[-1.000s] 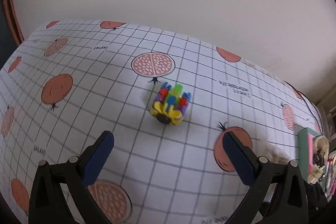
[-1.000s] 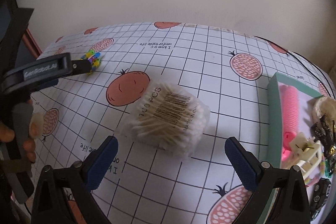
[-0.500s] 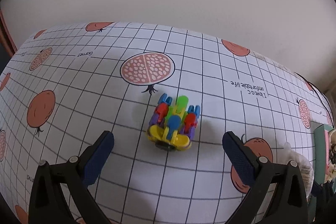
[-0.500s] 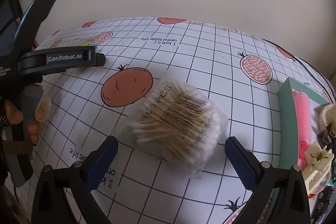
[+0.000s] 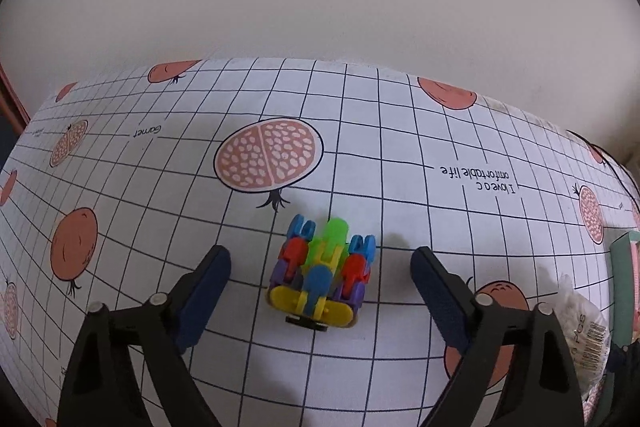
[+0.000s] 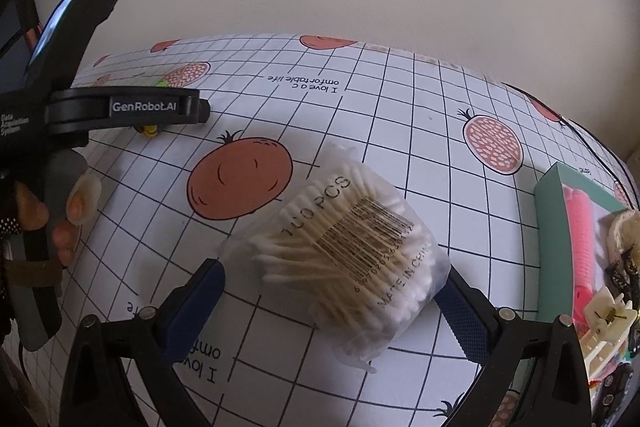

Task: Organize objects
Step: 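Close left tool on the block toy while right tool grasps the cotton swab bag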

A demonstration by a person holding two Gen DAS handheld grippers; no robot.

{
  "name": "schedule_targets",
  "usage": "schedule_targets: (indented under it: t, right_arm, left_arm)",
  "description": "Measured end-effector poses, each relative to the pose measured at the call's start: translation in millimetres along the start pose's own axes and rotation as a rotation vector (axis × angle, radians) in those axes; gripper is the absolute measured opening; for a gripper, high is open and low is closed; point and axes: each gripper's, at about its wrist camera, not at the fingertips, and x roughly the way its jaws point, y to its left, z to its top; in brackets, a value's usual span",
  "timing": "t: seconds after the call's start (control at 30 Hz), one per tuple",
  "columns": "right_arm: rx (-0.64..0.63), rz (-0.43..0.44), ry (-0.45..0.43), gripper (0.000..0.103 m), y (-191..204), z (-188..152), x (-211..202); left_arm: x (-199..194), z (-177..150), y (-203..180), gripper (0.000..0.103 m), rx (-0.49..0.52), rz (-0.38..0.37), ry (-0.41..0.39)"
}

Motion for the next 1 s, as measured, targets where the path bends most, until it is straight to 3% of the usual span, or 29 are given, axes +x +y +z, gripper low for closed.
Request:
schedule_targets:
  t: [0.1, 0.17, 0.4, 0.57, 1.0]
  right_arm:
    - [0.008, -0.004, 0.0, 0.103, 0.2, 0.5, 0.4]
    - [0.01, -0.005, -0.002, 0.103, 0.4, 0.1, -0.1]
    - [0.023, 0.001, -0.006, 0.101, -1.9, -0.5, -1.1]
    - [0.038, -0.018, -0.003, 0.099, -8.1, 0.2, -0.9]
    - [0.085, -0.052, -0.034, 0.07, -23.5, 2.0, -7.1]
  left_arm:
    - [0.4, 0.9, -1.0, 0.086, 0.015, 0.011, 0.0]
    - [-0.2, 2.4, -0.5, 0.078, 0.02, 0.011, -0.006]
    - [-1.9, 4.7, -2.2, 0.063, 0.032, 0.006, -0.002]
    - [-3.0, 6.8, -4.4, 0.045, 0.04, 0.002, 0.0]
    - [-5.0, 5.4, -7.4, 0.039, 0.054, 0.004, -0.007]
